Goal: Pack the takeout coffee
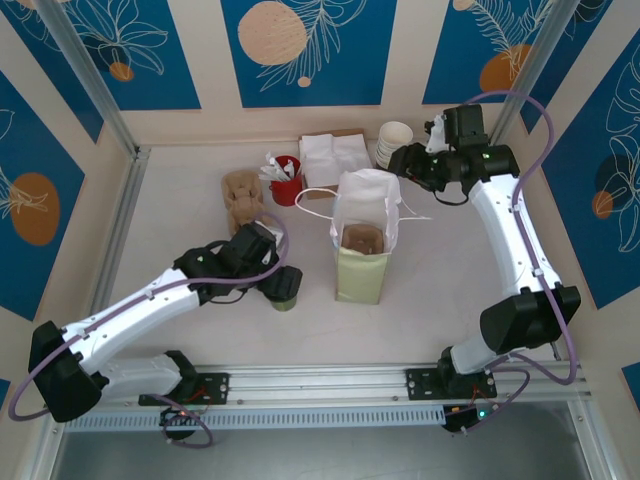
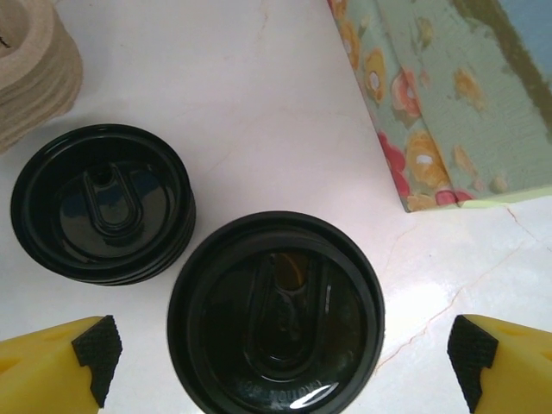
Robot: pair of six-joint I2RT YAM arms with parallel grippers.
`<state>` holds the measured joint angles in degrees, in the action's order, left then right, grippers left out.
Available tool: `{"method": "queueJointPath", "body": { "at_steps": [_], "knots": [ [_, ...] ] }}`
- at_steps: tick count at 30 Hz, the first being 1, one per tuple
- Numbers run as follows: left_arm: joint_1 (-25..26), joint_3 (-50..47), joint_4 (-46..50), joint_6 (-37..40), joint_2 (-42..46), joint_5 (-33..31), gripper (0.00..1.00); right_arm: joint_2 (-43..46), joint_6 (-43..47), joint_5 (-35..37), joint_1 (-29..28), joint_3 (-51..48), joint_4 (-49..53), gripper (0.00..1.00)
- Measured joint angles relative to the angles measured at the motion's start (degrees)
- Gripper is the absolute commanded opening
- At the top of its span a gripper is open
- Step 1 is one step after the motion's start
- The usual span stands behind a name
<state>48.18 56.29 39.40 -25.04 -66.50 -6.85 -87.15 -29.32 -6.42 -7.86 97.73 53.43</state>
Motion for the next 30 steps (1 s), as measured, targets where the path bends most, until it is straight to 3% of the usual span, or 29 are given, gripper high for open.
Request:
{"method": "queueJointPath", "body": {
  "at_steps": [8, 30],
  "knots": [
    [3.69, -0.02, 0.04, -3.63, -2.89, -3.15, 0.96, 0.04, 1.38, 0.42, 0.87, 0.5, 0.94, 0.53],
    [4.13, -0.22, 2.01, -7.91, -6.75, -6.32, 0.82, 0.02, 0.85, -3.3, 2.25, 0.48, 1.51, 0.52]
  ]
}}
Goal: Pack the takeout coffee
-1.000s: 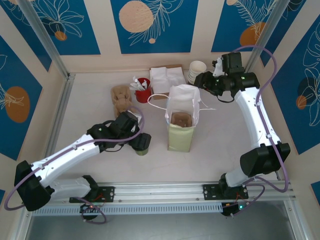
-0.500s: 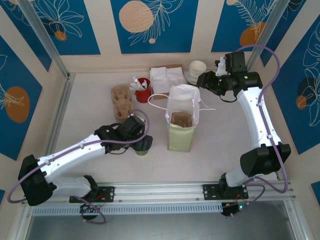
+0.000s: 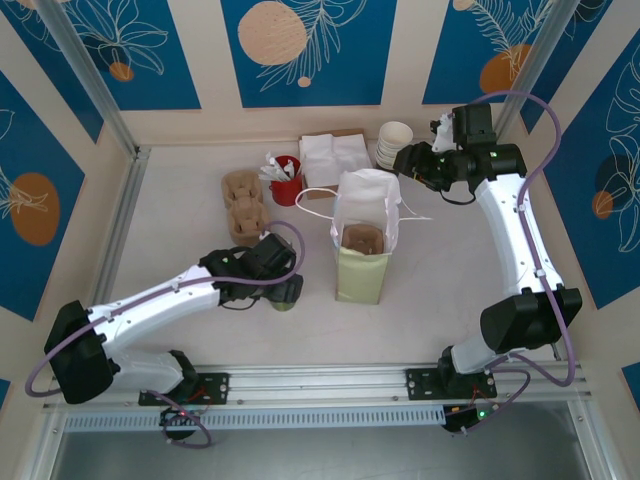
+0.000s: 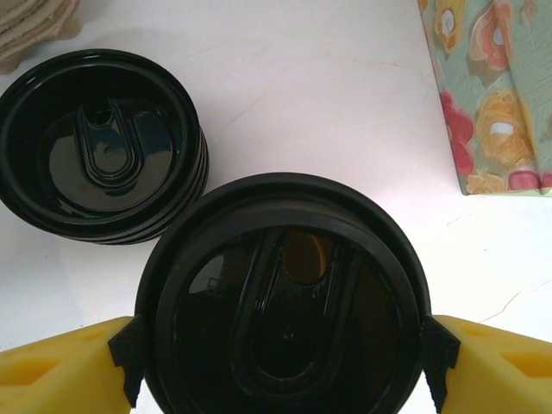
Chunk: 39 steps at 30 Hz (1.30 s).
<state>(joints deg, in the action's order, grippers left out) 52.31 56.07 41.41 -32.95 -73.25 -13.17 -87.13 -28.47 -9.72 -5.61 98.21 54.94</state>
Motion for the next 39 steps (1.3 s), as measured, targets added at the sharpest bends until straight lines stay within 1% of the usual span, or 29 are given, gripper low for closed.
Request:
{"method": "queueJointPath", "body": {
  "at_steps": [14, 27, 32, 39],
  "knots": [
    [1.33, 1.9, 2.82, 0.02, -2.84, -2.23, 0.81, -0.33, 0.02, -0.94, 0.81, 0.11, 0.31, 0.52],
    [1.73, 4.09, 4.11, 0.0, -5.31, -2.56, 0.83, -1.29, 1.2, -2.69, 3.08, 1.51, 0.42, 0.52],
    [1.73, 4.39, 4.07, -0.15, -5.68, -2.54, 0.79, -3.06, 1.88, -4.09, 3.13, 3.72, 1.64, 0.52],
    [1.73, 4.35, 3.74, -0.15, -5.68, -2.51, 0.72, -3.98, 2.6, -5.07, 3.19, 4.26, 2.8, 0.52]
  ]
}}
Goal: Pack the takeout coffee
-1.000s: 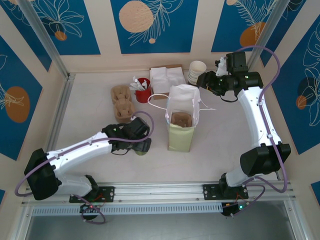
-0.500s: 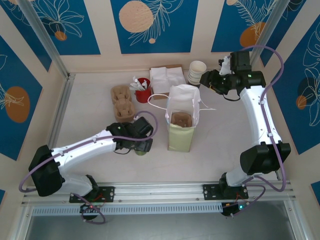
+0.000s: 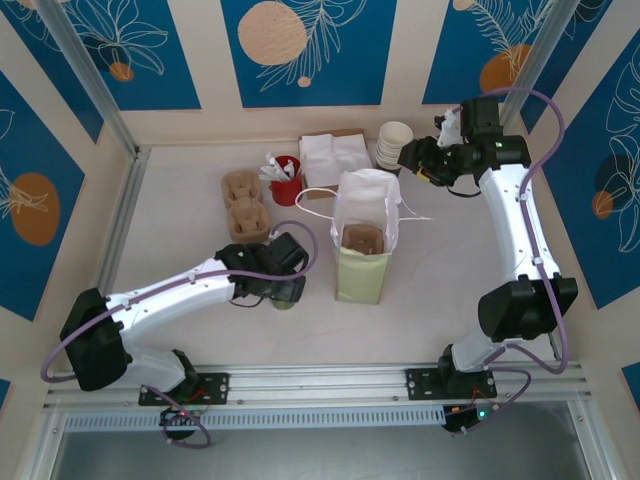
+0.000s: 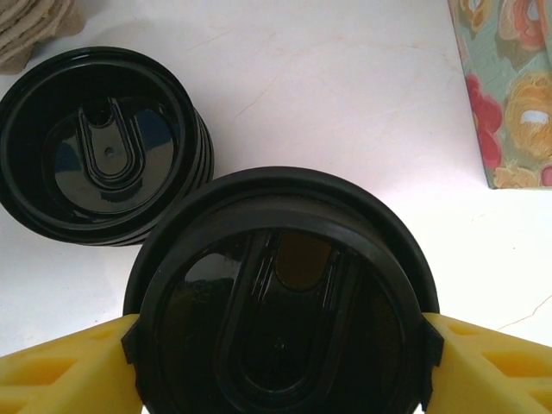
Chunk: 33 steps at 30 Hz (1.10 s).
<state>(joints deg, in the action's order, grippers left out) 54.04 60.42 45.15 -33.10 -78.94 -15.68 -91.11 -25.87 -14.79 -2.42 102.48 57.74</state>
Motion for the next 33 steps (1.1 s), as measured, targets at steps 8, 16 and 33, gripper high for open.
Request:
{"method": "queueJointPath", "body": {
  "at_steps": [8, 16, 33],
  "knots": [
    [0.11, -0.42, -0.55, 0.55, 0.9, 0.24, 0.68, -2.12, 4.22, -2.23, -0.02, 1.95, 0.11, 0.5],
    [0.24, 1.6, 2.03, 1.07, 3.45, 0.39, 0.68, -2.12, 17.53, -6.34, -0.24, 1.92, -3.82, 0.52],
    [0.37, 29.68, 16.65, 3.91, 4.22, 0.39, 0.68, -12.33, 47.84, -13.68, -0.5, 10.29, 2.4, 0.55]
  ]
}}
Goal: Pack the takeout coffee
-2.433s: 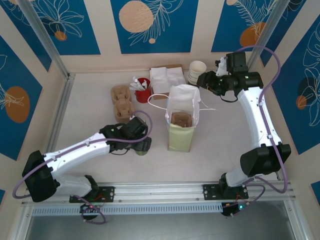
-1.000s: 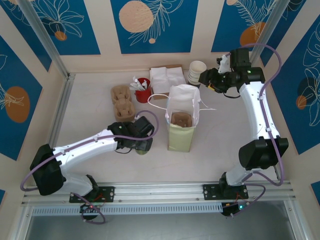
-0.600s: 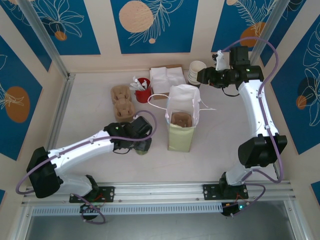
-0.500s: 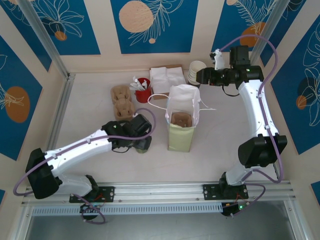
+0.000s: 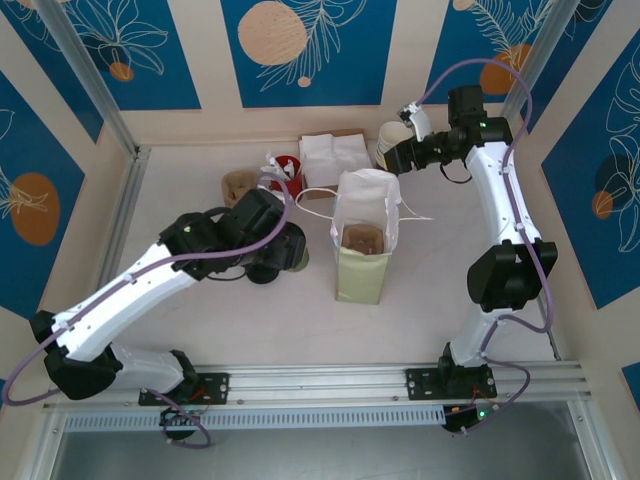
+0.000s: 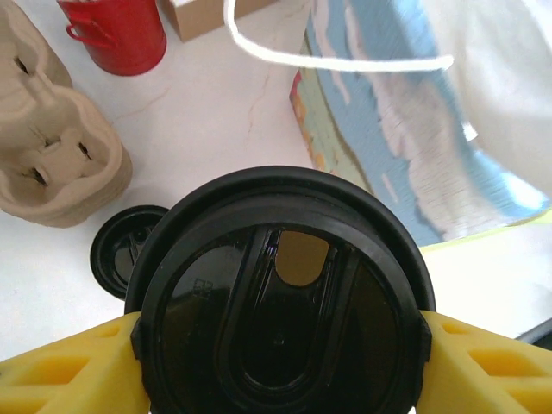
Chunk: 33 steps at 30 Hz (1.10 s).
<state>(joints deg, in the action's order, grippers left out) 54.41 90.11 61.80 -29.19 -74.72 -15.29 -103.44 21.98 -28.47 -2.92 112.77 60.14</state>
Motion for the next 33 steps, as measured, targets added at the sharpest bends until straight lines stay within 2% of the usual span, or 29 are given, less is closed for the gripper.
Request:
{"method": "queueJointPath", "body": {
  "at_steps": [8, 16, 24, 28, 33],
  "knots": [
    [0.07, 14.6, 6.84, 1.79, -2.29, 0.04, 0.68, -1.95, 6.97, -0.87, -1.99, 2.12, 2.71, 0.56],
    [0.15, 28.61, 10.6, 4.35, -6.91, 1.31, 0.68, -8.09, 8.76, -0.85, -3.91, 6.62, 5.6, 0.57],
    [0.15, 39.65, 11.37, 6.1, -13.68, 4.42, 0.68, -8.44, 10.21, -1.51, -4.63, 6.8, 7.45, 0.55],
    [0.15, 42.03, 11.02, 6.86, -16.17, 6.03, 0.68, -8.46, 11.26, -2.14, -4.63, 6.82, 8.52, 0.51],
    [0.15, 42.53, 9.86, 6.91, -18.47, 7.74, 0.68, -8.48, 12.41, -3.13, -4.76, 6.82, 9.62, 0.4]
  ]
}}
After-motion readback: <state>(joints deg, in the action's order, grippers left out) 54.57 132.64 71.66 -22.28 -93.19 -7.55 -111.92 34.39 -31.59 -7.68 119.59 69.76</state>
